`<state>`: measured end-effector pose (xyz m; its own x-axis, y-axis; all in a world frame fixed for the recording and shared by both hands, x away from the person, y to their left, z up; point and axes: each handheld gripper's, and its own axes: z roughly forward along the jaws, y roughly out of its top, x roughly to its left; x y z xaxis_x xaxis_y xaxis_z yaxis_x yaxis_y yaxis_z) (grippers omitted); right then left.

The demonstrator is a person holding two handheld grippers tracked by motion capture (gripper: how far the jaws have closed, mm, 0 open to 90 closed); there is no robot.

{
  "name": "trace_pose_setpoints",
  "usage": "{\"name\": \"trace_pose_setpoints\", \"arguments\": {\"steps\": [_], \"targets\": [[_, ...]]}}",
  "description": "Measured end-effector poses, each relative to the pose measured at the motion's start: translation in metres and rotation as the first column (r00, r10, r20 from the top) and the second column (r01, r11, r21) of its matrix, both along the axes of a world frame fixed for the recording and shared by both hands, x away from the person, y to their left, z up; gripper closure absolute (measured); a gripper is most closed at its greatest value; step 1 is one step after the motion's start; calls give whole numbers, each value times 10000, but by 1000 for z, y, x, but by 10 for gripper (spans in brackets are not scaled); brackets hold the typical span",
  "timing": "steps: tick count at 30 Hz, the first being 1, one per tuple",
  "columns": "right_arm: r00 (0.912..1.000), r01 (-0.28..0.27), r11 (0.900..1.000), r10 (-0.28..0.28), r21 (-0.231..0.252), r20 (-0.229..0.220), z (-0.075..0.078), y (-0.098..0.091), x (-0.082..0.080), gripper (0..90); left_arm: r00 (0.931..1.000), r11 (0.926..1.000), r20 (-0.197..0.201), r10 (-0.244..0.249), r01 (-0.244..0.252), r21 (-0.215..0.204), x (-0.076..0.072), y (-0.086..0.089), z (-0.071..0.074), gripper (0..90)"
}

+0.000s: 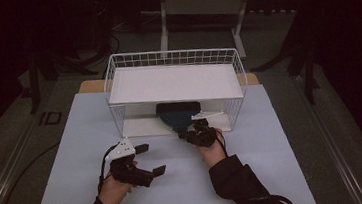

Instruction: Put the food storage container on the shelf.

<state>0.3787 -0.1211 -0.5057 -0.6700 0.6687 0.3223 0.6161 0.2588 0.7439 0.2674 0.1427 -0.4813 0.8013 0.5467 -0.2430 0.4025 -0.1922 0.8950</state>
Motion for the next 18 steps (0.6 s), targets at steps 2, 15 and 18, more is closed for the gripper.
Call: {"name": "trace_pose_setpoints", "arguments": {"steps": [2, 15, 18], "targets": [[10000, 71, 10000, -71, 10, -7, 0, 0, 3, 899, 10000, 10000, -17, 2, -2, 38, 0, 0, 0, 0], [9998, -193, 9989, 190, 420, 59, 1, -3, 4, 822, 10000, 9999, 29, -34, 34, 106, 0, -1, 1, 0], [9987, -481, 9970, 469, 608, 210, 3, -5, -6, 704, 10000, 10000, 70, -16, 16, 58, -1, 0, 3, 0]]}}
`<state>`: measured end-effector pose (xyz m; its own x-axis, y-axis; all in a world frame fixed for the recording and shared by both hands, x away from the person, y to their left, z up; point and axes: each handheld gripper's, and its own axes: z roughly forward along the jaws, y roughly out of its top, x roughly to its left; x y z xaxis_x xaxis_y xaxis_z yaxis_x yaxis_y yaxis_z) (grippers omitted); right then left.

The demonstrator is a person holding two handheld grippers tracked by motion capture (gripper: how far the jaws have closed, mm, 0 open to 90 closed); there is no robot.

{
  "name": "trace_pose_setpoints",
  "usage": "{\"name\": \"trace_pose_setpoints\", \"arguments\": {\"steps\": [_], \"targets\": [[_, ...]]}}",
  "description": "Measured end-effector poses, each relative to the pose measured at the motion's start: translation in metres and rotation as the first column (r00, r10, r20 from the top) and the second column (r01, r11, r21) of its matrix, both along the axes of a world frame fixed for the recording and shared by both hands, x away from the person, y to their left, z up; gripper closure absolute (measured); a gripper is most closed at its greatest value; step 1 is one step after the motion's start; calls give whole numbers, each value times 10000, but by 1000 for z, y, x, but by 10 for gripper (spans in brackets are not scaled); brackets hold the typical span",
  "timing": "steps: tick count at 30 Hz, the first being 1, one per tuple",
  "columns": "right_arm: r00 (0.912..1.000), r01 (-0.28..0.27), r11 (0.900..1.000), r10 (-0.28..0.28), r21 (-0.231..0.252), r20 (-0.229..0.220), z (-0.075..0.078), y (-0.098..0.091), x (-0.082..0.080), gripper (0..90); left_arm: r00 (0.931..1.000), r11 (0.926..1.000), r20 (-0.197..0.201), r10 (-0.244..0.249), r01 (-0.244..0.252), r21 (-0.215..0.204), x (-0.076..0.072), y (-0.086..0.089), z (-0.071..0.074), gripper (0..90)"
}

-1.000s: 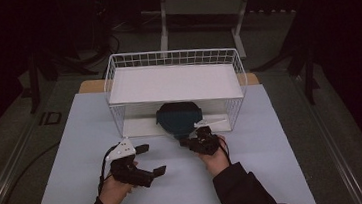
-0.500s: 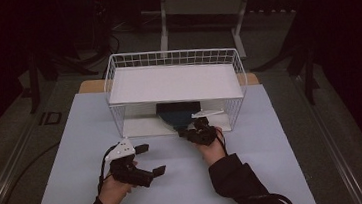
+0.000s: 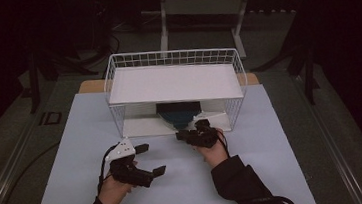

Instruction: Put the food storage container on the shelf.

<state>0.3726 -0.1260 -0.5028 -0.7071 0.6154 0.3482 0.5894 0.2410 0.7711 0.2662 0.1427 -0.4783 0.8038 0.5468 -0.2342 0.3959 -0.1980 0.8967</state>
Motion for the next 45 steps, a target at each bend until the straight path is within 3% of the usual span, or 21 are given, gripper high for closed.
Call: {"name": "trace_pose_setpoints", "arguments": {"steps": [4, 6, 8, 11, 18, 23, 27, 32, 35, 45], "targets": [[9995, -56, 9998, 49, 209, 326, 3, -6, -15, 403, 10000, 10000, -5, 15, -15, -36, -1, 0, 1, 0], [9992, -226, 9987, 210, 462, 331, 5, -10, -22, 301, 10000, 10000, 20, -40, 40, -60, -1, 0, 1, 0], [9982, -454, 9968, 427, 658, 420, 6, -14, -29, 218, 10000, 10000, -8, -79, 79, -46, -2, -1, 1, 0], [9982, -510, 9951, 481, 847, 362, 7, -19, -38, 167, 9999, 9999, 13, -109, 109, -66, -2, -1, 2, 0], [9962, -265, 9970, 203, 729, 845, 13, -36, -56, 163, 9998, 9998, 46, -184, 184, -42, -4, 0, 2, 0], [9927, -77, 9993, 33, 358, 1203, 14, -50, -68, 168, 9998, 9998, 84, -170, 170, -89, -5, 1, 2, 0], [9928, -58, 9997, 31, 217, 1201, 12, -61, -77, 168, 9998, 9999, 85, -165, 165, -10, -6, 2, 2, 0], [9929, 246, 9988, -292, 414, 1155, 9, -76, -86, 169, 9997, 9998, 136, -180, 180, -13, -6, 2, 1, 0], [9913, 349, 9991, -376, 236, 1265, 7, -82, -91, 170, 9996, 9997, 187, -232, 232, 12, -7, 1, 1, 0], [9904, 322, 9995, -323, 31, 1345, 0, -89, -94, 170, 9987, 9987, 222, -469, 464, 224, -10, -5, -2, 0]]}}
